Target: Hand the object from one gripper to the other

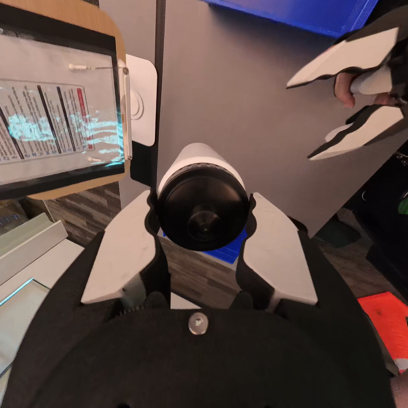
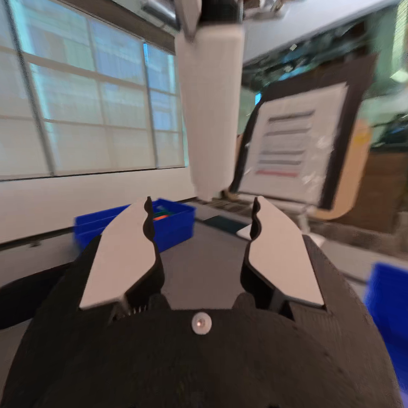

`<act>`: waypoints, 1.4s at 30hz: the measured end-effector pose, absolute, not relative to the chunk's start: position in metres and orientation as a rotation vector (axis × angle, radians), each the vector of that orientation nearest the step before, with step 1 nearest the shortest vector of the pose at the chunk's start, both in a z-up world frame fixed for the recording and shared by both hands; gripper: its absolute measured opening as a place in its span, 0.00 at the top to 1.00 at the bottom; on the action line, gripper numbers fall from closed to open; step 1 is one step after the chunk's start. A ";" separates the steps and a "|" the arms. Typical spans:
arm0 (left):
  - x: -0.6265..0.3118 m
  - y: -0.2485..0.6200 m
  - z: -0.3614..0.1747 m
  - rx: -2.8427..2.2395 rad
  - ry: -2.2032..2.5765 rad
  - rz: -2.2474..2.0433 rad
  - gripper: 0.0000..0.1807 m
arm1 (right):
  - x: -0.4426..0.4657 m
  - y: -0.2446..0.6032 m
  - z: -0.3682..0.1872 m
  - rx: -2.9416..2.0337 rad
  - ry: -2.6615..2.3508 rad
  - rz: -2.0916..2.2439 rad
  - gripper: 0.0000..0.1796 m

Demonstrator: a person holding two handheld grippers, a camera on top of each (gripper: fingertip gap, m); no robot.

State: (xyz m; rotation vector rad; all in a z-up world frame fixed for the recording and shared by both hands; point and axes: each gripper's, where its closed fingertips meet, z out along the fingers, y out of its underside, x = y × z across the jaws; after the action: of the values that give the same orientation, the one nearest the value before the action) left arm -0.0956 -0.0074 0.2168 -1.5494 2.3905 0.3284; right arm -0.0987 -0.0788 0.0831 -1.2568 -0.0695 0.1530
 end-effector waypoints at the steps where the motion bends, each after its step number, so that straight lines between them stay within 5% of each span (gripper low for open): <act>1: -0.100 -0.008 0.222 -1.559 2.395 0.323 0.57 | -0.108 -0.081 0.067 -1.263 -0.060 0.261 0.52; 7: -0.125 -0.045 0.258 -1.584 2.462 0.183 0.57 | -0.146 -0.094 0.062 -1.007 -0.015 0.952 0.51; 23: -0.150 -0.127 0.319 -1.497 2.514 -0.101 0.57 | -0.130 -0.094 0.170 -0.203 -0.066 1.494 0.34; 29: -0.147 -0.124 0.311 -1.516 2.527 -0.172 0.57 | -0.148 -0.087 0.187 -0.068 -0.114 1.706 0.36; 32: -0.147 -0.114 0.301 -1.554 2.526 -0.159 0.57 | -0.137 -0.084 0.180 0.015 -0.063 1.745 0.52; 42: -0.141 -0.096 0.283 -1.620 2.544 -0.206 0.57 | -0.148 -0.071 0.165 -0.144 -0.028 1.779 0.50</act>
State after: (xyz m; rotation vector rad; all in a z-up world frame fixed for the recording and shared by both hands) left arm -0.1409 -0.0958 0.2825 -1.6203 2.5439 -0.2057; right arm -0.1483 -0.0708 0.1651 -0.1439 -0.0285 1.7792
